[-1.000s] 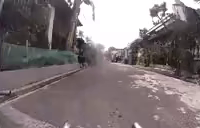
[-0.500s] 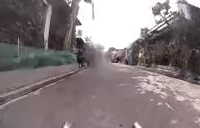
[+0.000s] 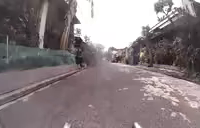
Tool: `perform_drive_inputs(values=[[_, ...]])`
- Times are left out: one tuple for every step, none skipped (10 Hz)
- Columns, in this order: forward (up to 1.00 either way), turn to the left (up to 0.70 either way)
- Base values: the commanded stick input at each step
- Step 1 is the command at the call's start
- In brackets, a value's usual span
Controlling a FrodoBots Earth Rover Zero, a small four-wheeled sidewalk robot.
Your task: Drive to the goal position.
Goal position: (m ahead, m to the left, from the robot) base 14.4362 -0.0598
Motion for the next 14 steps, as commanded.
perform_drive_inputs(values=[[0.70,0.00],[0.70,0.00],[0.70,0.00],[0.70,0.00],[0.70,0.00],[0.70,-0.01],[0.70,-0.01],[0.70,0.00],[0.70,0.00],[0.70,0.00],[0.70,0.00],[0.70,0.00],[0.70,0.00],[0.70,0.00]])
